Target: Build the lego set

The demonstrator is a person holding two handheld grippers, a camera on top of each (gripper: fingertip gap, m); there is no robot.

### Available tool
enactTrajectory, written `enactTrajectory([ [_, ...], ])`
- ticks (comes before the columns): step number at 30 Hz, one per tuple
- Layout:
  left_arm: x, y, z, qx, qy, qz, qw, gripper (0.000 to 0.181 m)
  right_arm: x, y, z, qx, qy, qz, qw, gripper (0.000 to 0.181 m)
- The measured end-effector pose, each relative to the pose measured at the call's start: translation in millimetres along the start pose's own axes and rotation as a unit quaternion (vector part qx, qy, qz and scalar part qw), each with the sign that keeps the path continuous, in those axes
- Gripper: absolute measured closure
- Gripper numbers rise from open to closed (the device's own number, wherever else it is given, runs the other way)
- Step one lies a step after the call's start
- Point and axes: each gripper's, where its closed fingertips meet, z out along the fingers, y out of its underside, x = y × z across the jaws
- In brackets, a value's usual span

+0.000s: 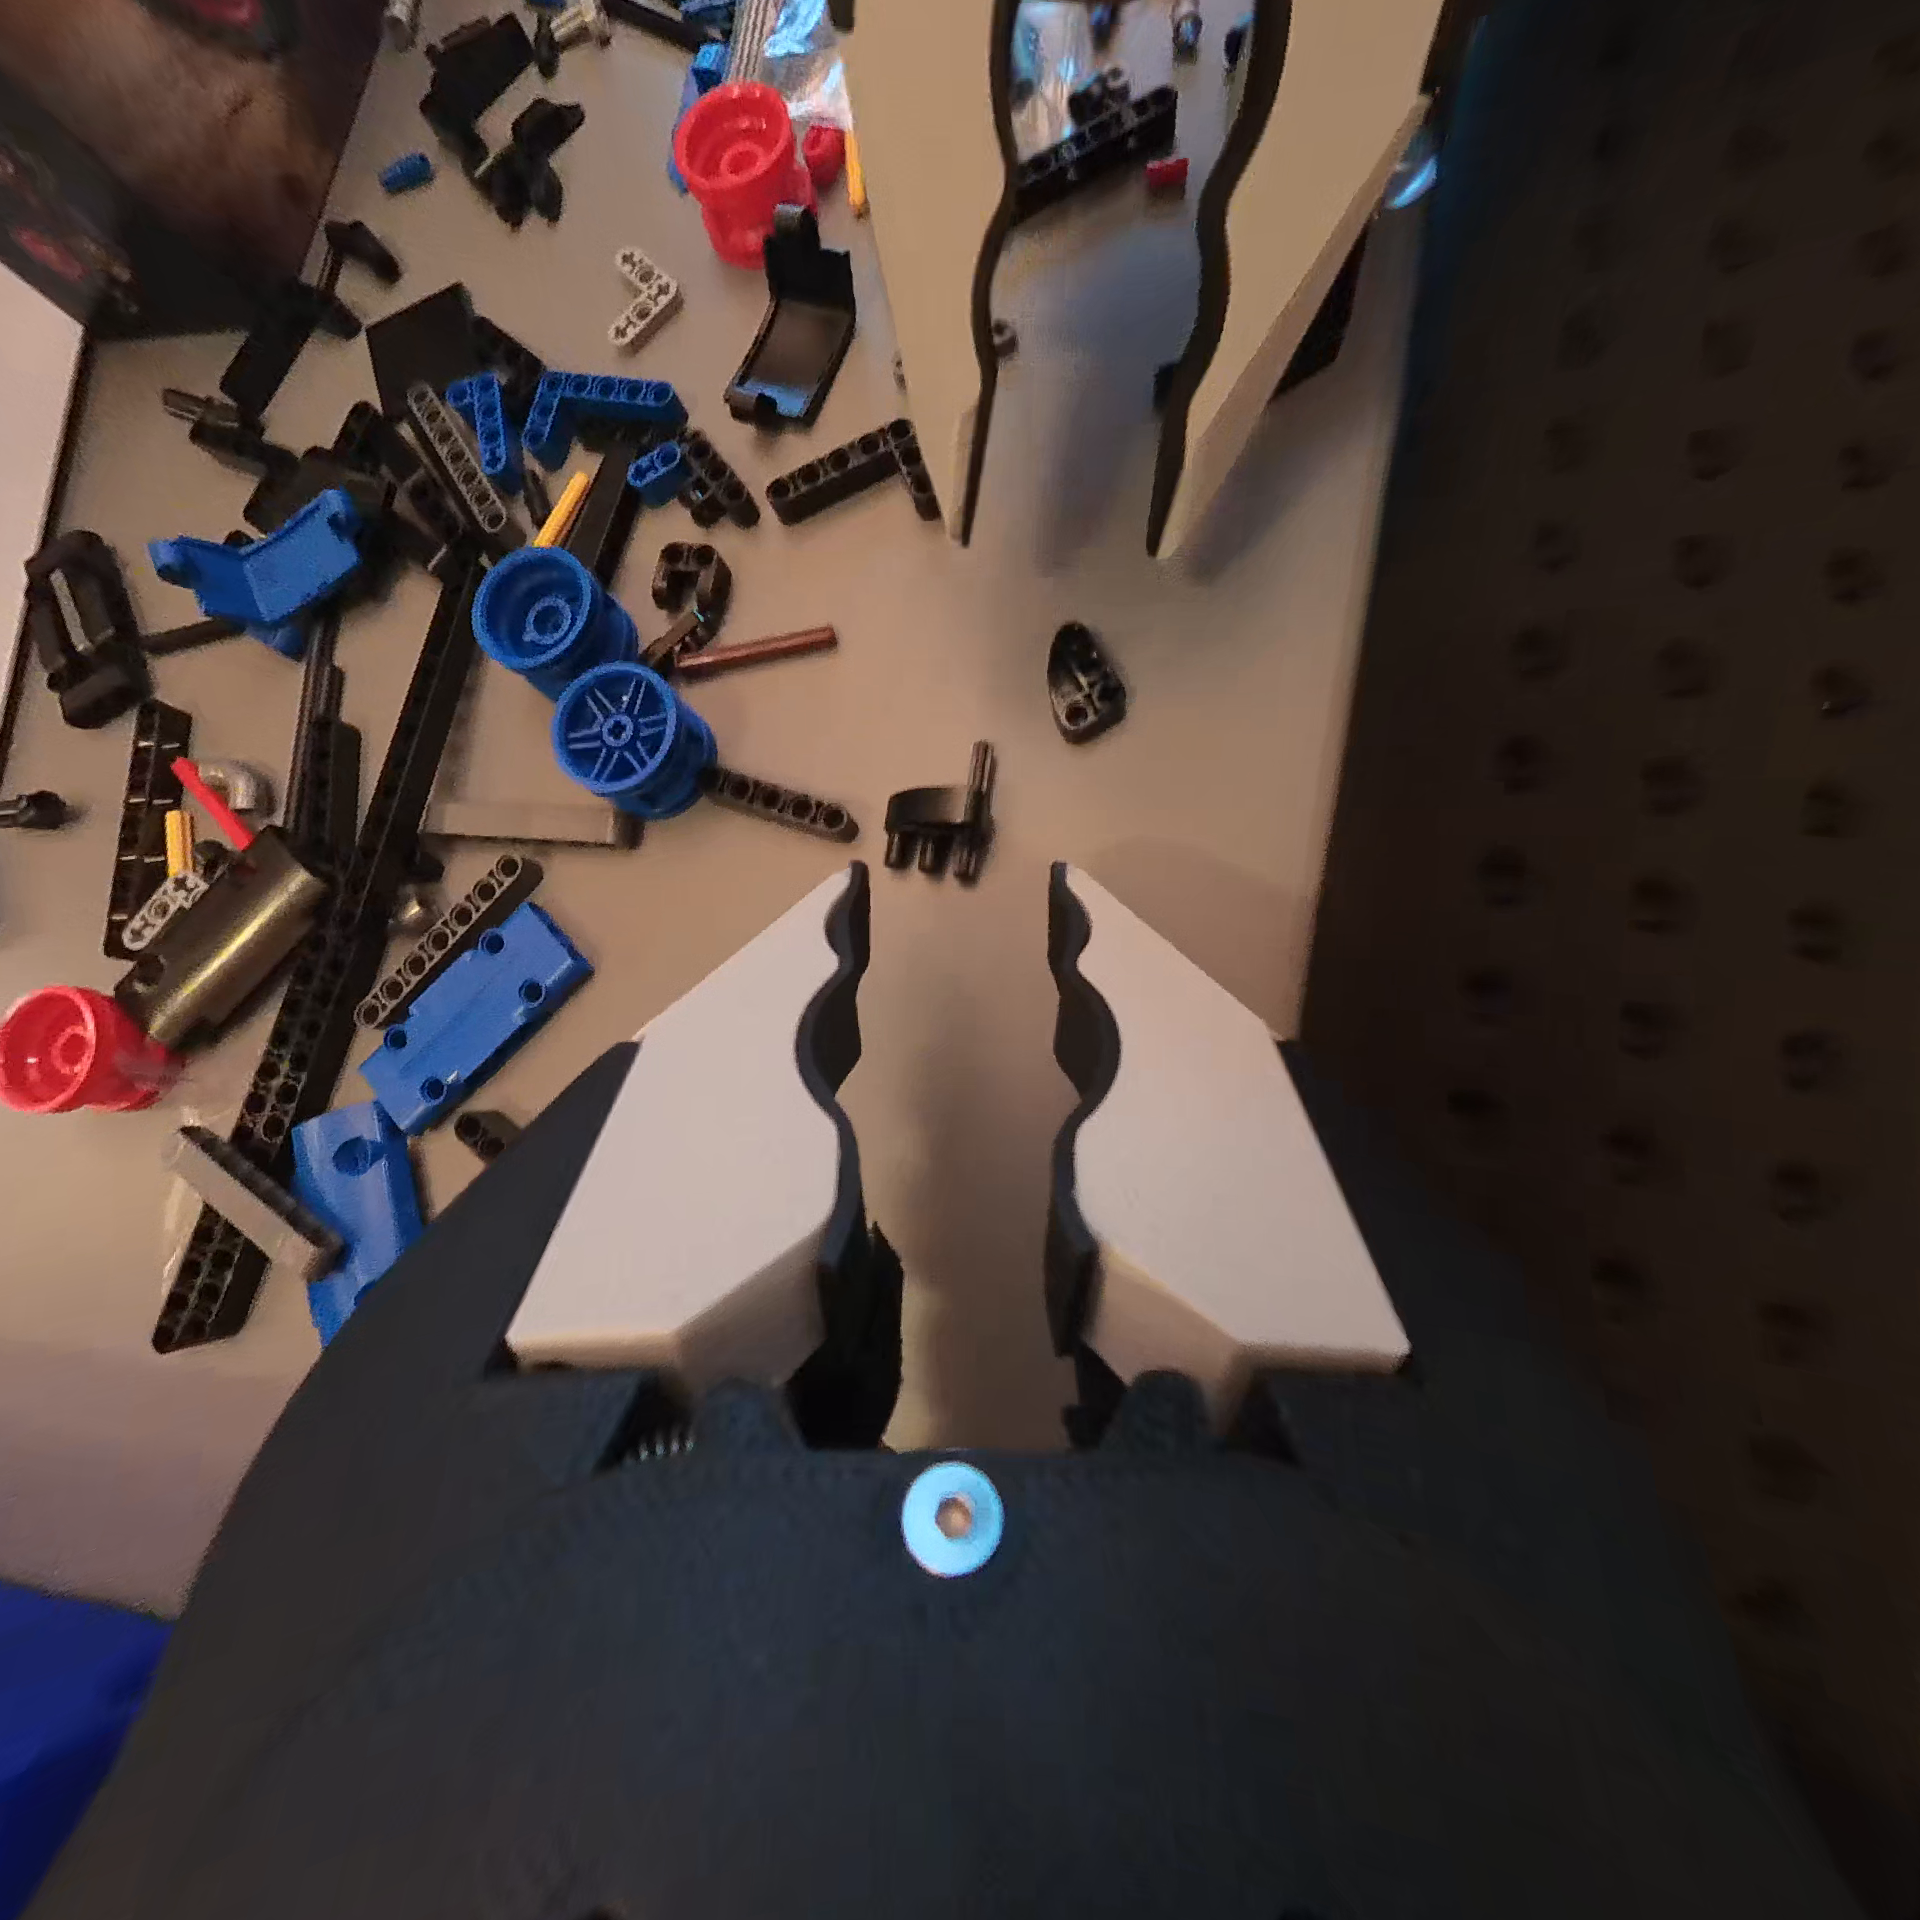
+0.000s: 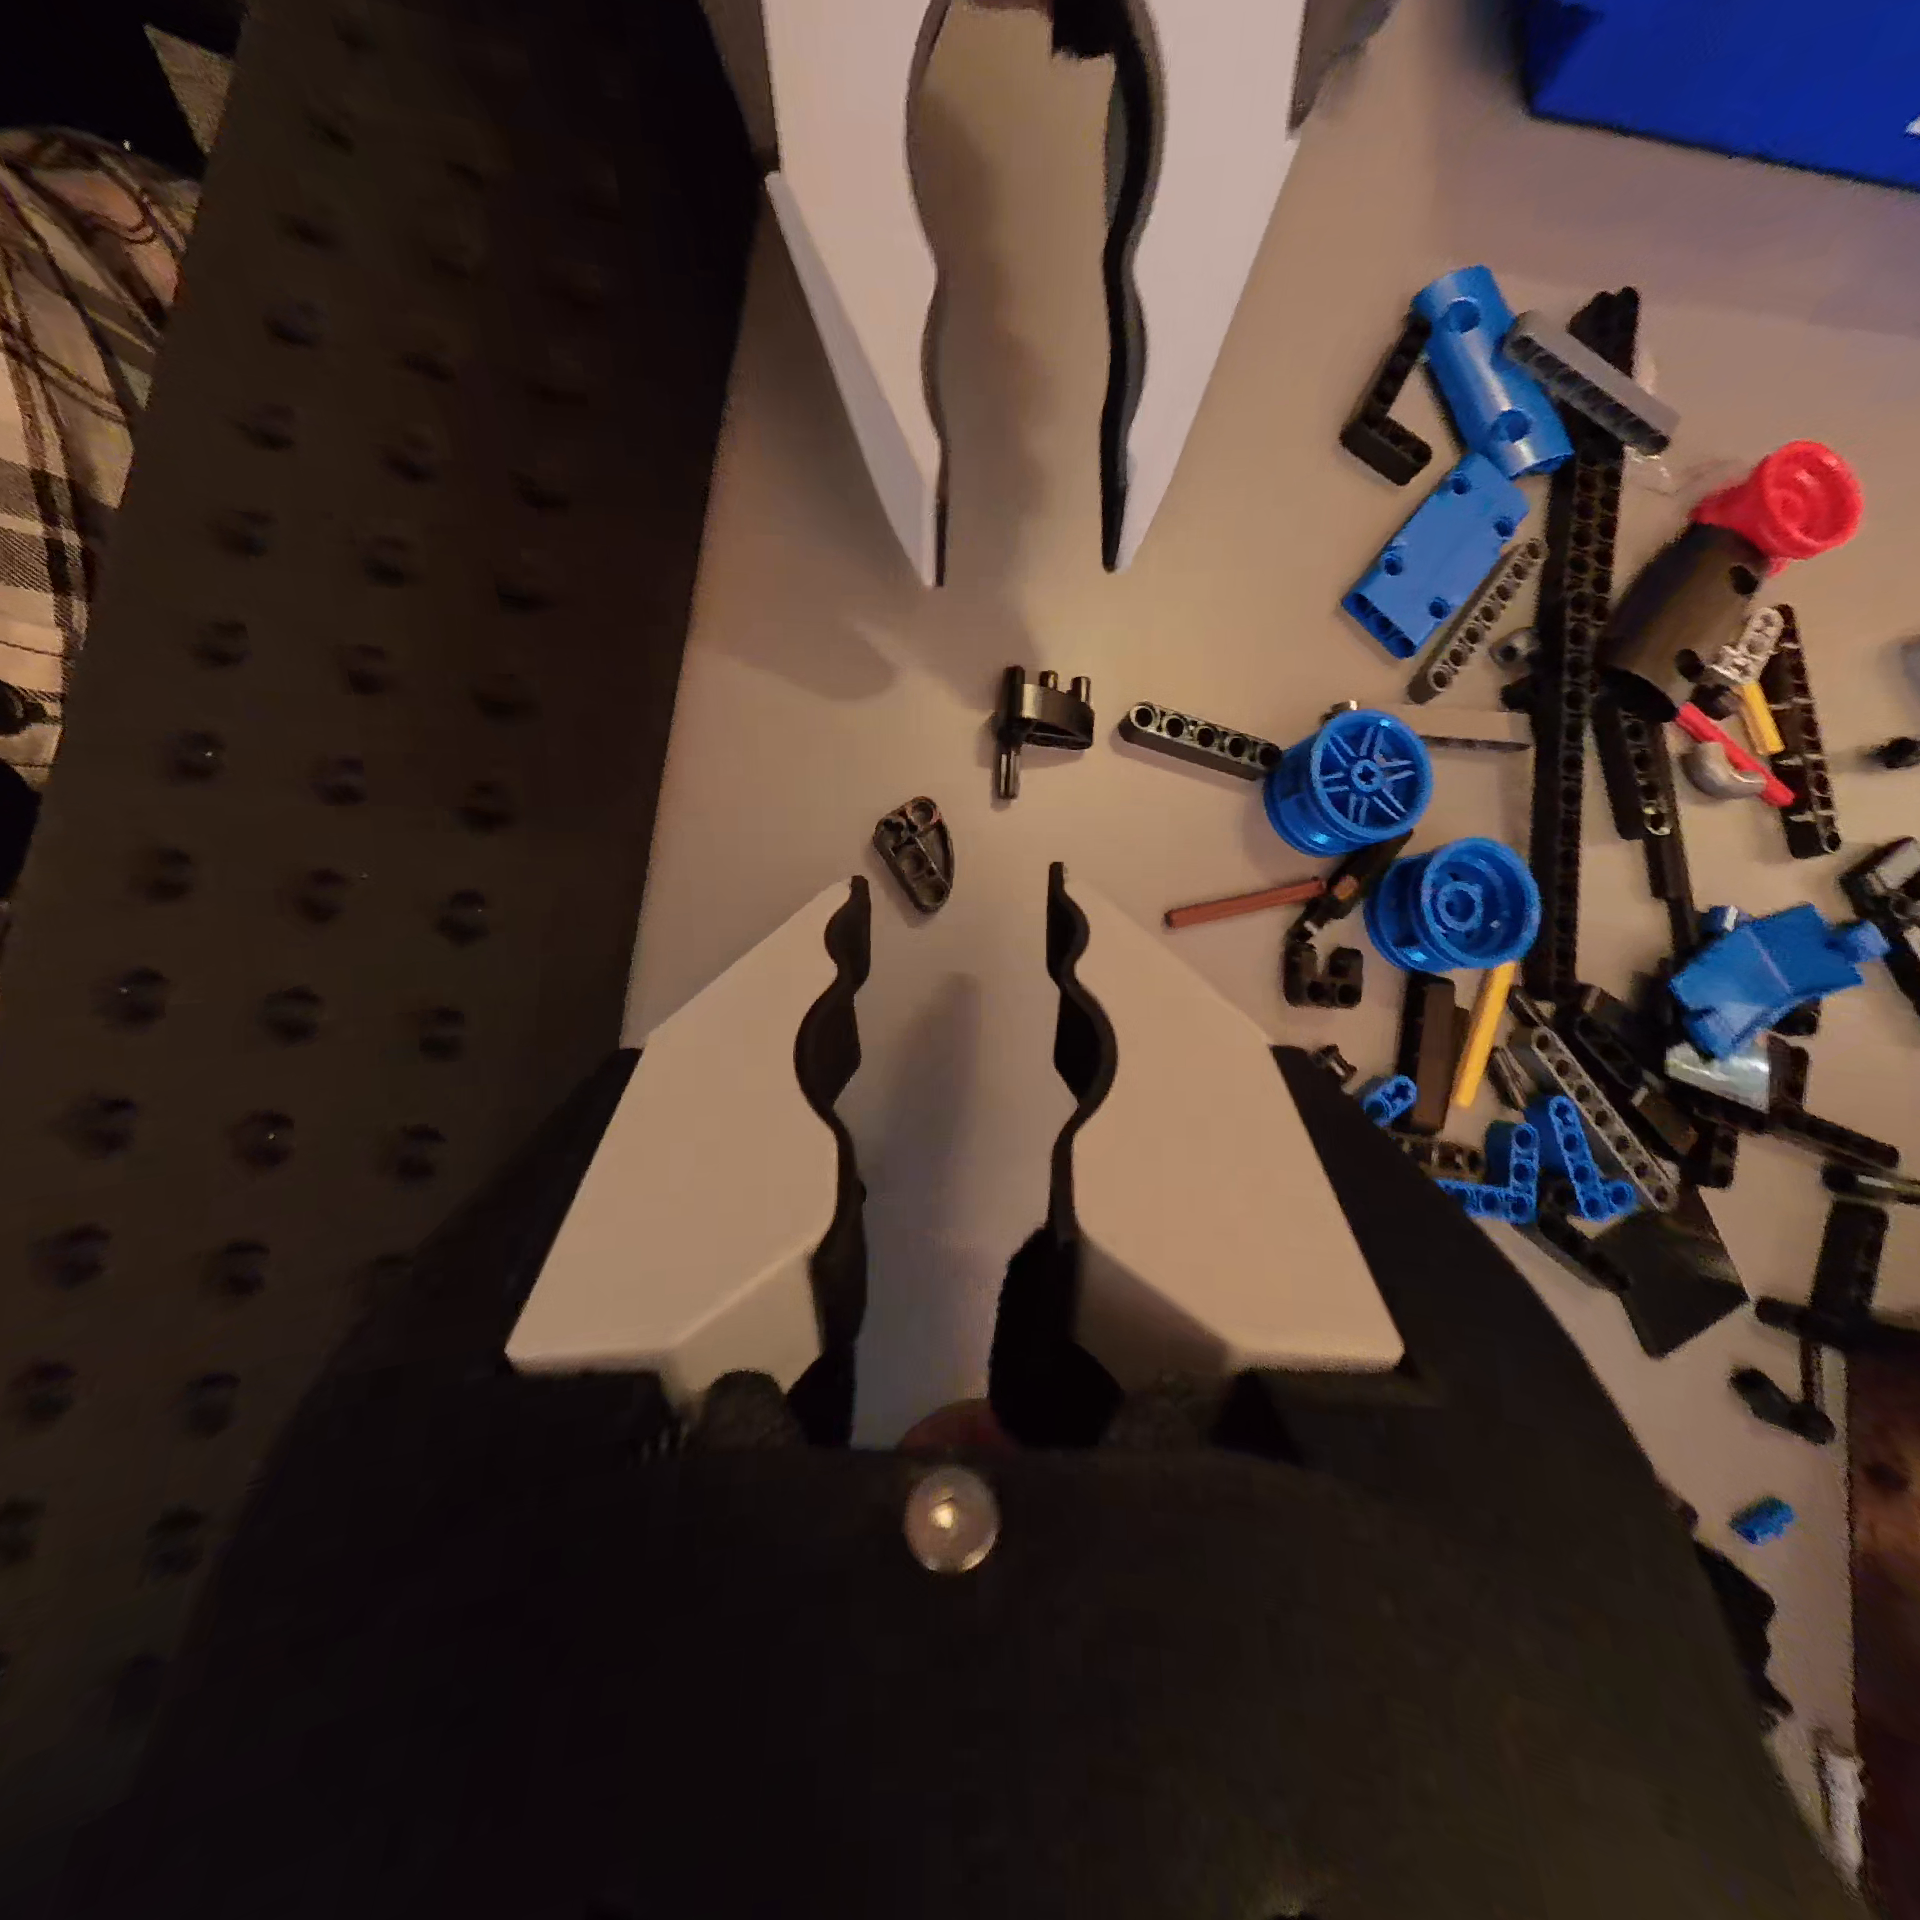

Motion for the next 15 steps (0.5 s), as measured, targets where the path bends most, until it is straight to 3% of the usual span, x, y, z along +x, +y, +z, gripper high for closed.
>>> enactTrajectory([
  [1, -1, -2, 1, -0.001, -0.004, -0.007, 1.0, 0.148, 1, 0, -3, 0.001, 0.008, 0.006, 1.0, 0.149],
  [10, -3, -8, 1, 0.001, -0.036, -0.145, 0.989, 0.124, 1, -6, -8, 0.013, 0.054, 0.078, 0.995, 0.15],
  [15, 1, 3, 11, -0.039, -0.08, -0.177, 0.98, 0.126, 4, -11, -2, 0.028, 0.062, 0.098, 0.993, 0.151],
])
